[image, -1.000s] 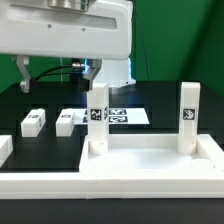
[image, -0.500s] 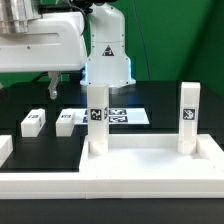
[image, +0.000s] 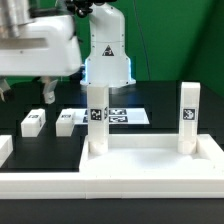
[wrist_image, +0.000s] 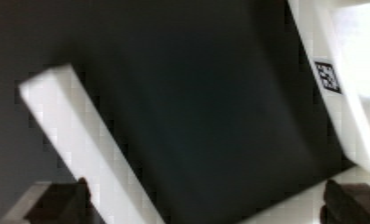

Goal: Assemble desk

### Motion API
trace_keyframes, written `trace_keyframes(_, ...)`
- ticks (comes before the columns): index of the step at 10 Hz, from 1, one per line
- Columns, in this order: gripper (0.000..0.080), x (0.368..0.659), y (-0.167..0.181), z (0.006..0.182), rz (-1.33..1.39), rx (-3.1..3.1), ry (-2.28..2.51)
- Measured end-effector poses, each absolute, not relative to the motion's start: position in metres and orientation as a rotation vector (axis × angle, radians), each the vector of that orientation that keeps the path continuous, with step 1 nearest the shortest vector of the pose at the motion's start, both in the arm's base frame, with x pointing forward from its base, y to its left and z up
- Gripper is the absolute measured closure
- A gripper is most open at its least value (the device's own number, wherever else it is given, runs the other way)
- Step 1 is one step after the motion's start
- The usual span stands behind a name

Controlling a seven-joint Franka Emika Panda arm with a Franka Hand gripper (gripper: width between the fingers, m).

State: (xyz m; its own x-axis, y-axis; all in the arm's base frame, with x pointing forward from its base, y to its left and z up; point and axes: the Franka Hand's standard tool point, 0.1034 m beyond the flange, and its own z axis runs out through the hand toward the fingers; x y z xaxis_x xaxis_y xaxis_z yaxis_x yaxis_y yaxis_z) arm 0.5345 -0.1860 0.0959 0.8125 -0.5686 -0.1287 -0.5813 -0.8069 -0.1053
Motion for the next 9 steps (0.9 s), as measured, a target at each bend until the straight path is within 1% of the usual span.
trace_keyframes(1,0.0151,0.529,-0.188,0.093,0.153,-2.858,0.901)
trace_keyframes(3,0.0151,0.530,-0.186,0.093,0.178,-2.853,0.891)
trace_keyframes(4,0.0151,0.528,-0.182,0.093,0.239,-2.834,0.881)
trace_keyframes(5,0.0151,0.532,-0.177,0.098,0.393,-2.765,0.833)
trace_keyframes(6,0.0151,0.529,-0.182,0.093,0.482,-2.686,0.757)
trace_keyframes(7,0.0151,0.503,-0.175,0.093,0.665,-2.590,0.730)
trace_keyframes(8,0.0151,0.498,-0.171,0.100,0.767,-2.559,0.705)
trace_keyframes(9,0.0151,0.507,-0.171,0.105,0.776,-2.605,0.735)
